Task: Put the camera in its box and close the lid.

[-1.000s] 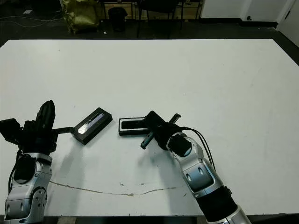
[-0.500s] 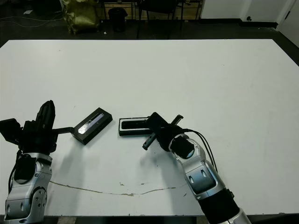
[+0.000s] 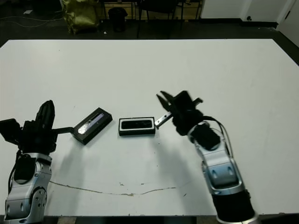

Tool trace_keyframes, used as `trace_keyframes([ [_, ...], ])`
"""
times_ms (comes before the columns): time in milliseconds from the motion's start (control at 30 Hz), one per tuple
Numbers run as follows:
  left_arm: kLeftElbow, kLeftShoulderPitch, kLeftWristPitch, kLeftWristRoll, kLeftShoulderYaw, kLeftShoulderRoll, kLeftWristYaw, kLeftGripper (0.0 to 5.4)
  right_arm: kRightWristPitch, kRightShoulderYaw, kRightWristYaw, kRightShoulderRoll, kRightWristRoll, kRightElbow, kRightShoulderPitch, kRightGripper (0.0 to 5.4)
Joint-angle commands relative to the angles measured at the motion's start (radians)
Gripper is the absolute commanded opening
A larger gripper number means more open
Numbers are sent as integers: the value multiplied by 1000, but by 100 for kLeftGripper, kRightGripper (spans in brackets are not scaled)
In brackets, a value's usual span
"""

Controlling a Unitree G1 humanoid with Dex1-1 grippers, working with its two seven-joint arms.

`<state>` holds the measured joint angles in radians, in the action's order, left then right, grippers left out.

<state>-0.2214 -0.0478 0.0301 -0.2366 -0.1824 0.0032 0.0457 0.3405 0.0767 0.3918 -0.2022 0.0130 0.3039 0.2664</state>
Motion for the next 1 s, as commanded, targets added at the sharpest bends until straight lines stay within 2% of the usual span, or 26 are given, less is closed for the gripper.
trace_keyframes([
  [33, 10, -16, 23, -10, -5, 7, 3, 0, 23, -59, -36, -10, 25, 17, -48, 2],
  [200, 9, -18, 19, 8, -2, 15, 3, 0, 11, -115, -58, -2, 73, 21, -112, 2],
  [367, 0, -21, 34, -3, -8, 36, 25, 0, 12, -123, -78, 6, 95, 53, -187, 2],
  [467, -25, -27, 71, -10, -13, 63, 41, 0, 2, -131, -80, 17, 123, 59, -222, 2],
  [733, -135, -52, 209, -50, -24, 157, 108, 0, 2, -130, -138, 42, 133, 87, -294, 2],
  [867, -157, -56, 238, -71, -24, 177, 133, 0, -54, -124, -167, 68, 127, 79, -326, 2],
  [933, -179, -52, 304, -123, -31, 185, 145, 0, -73, -120, -183, 81, 124, 78, -338, 2],
  [1000, -209, -44, 405, -206, -48, 193, 152, 0, -74, -116, -193, 87, 124, 83, -344, 2],
])
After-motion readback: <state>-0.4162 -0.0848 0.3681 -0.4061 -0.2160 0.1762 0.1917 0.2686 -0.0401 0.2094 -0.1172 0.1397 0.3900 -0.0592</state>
